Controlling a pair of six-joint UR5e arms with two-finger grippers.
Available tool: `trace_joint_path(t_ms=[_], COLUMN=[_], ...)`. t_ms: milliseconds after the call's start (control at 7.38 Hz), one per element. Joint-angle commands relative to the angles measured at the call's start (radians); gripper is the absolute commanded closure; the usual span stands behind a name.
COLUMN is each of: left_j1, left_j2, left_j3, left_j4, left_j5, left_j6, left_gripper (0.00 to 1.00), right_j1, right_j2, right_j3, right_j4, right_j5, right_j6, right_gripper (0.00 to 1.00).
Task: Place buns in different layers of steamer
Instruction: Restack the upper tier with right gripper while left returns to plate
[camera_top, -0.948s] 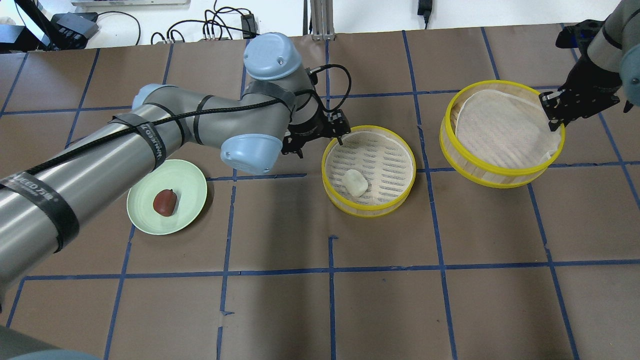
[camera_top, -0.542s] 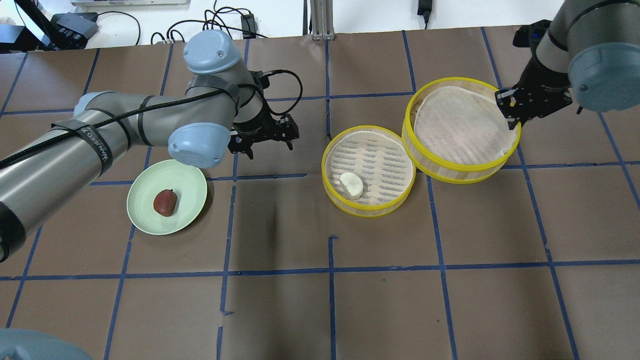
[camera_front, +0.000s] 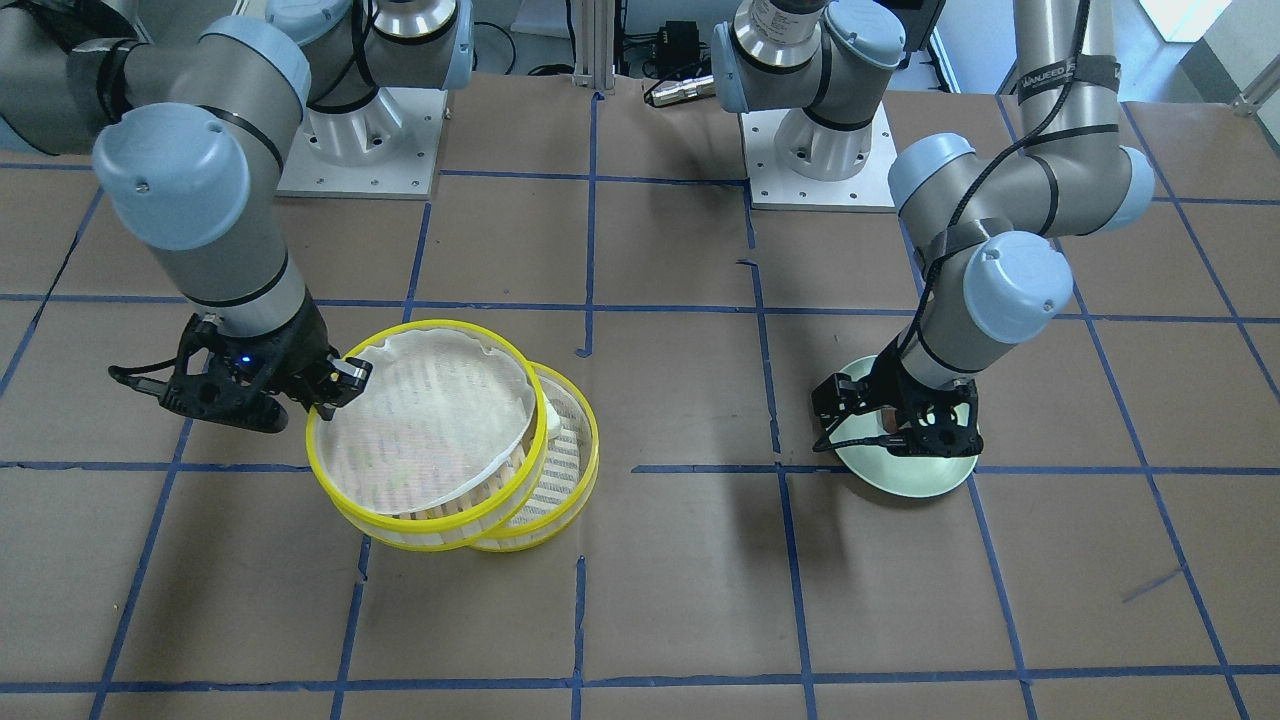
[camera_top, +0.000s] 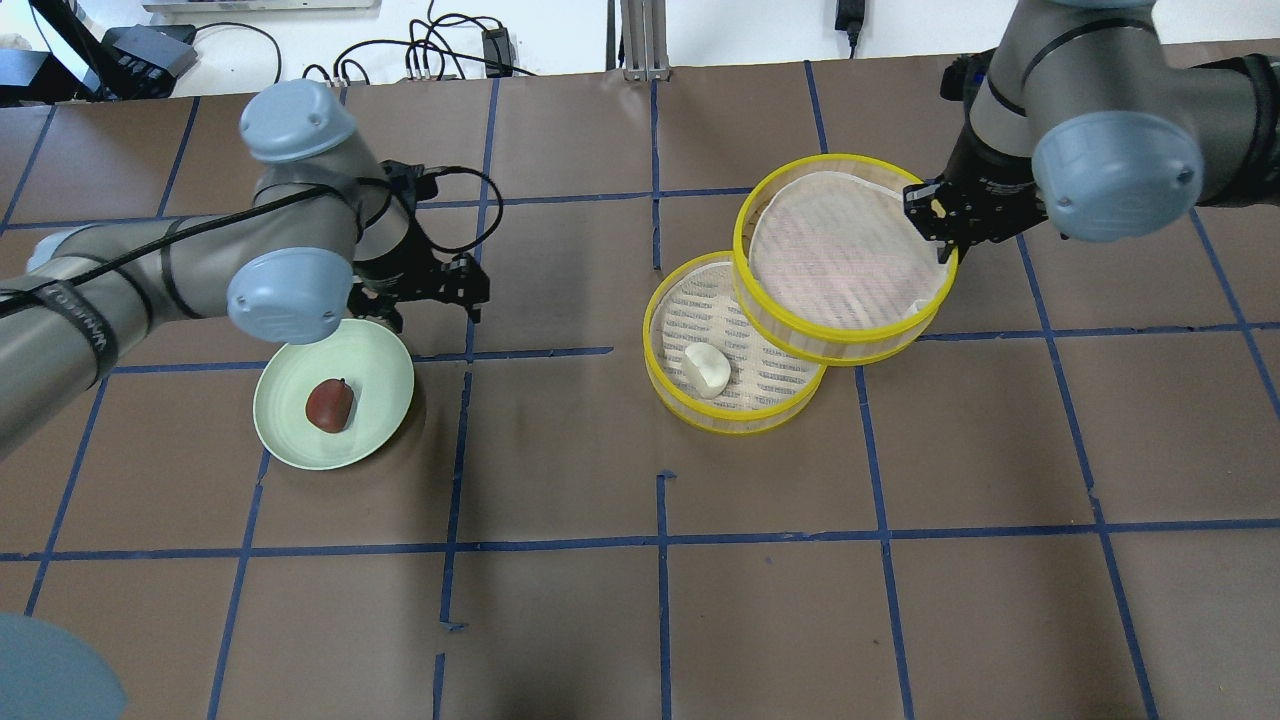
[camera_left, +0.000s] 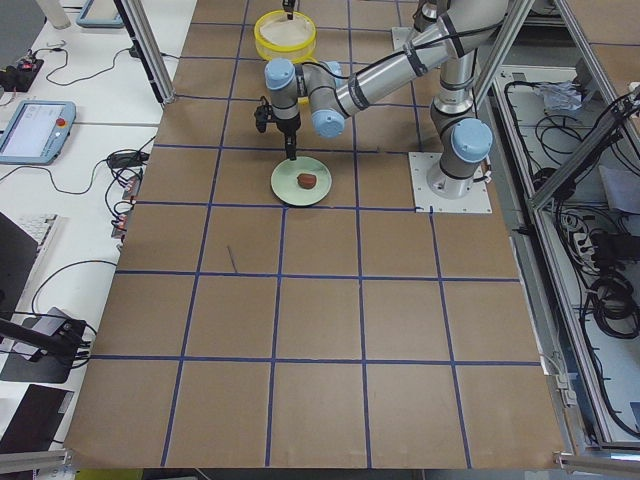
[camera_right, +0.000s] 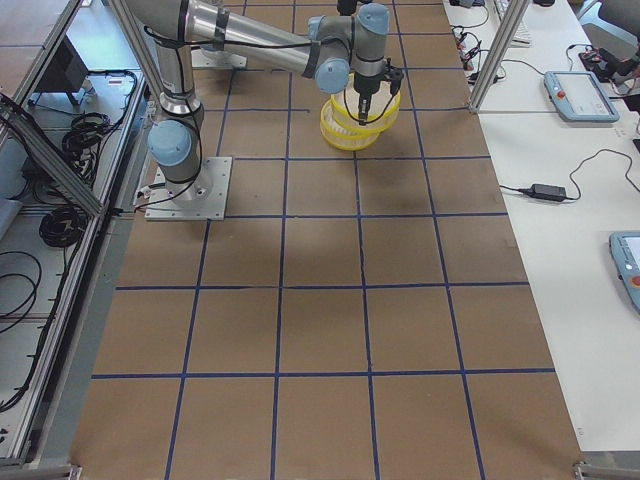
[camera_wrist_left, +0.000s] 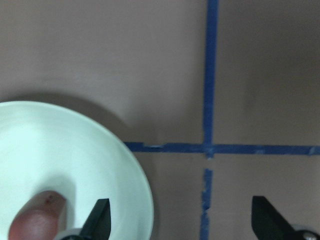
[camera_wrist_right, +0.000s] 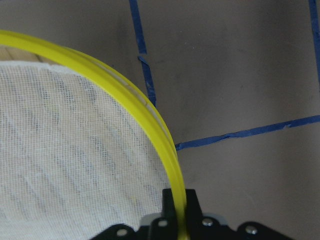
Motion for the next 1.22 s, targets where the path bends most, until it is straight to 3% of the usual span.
trace_joint_path(t_ms=[0, 406, 1084], left_j1=[0.102, 0.109, 0.107], left_j2=[0.008, 0.0, -0.009], left_j3=[-0.021, -0.027, -0.038], left_j4=[0.003, 0.002, 0.003], left_j5=[-0.005, 0.001, 0.001], left_j6=[0.101, 0.14, 0.145], left_gripper=[0.0, 0.01, 0.01], right_j1=[0.082, 0.076, 0.07], right_j2=[0.027, 0.032, 0.032], right_j3=[0.009, 0.102, 0.101], right_j4=[-0.041, -0.066, -0.075], right_j5=[0.001, -0.011, -0.011], right_j6=[0.123, 0.079, 0.043], right_gripper=[0.9, 0.91, 0.91])
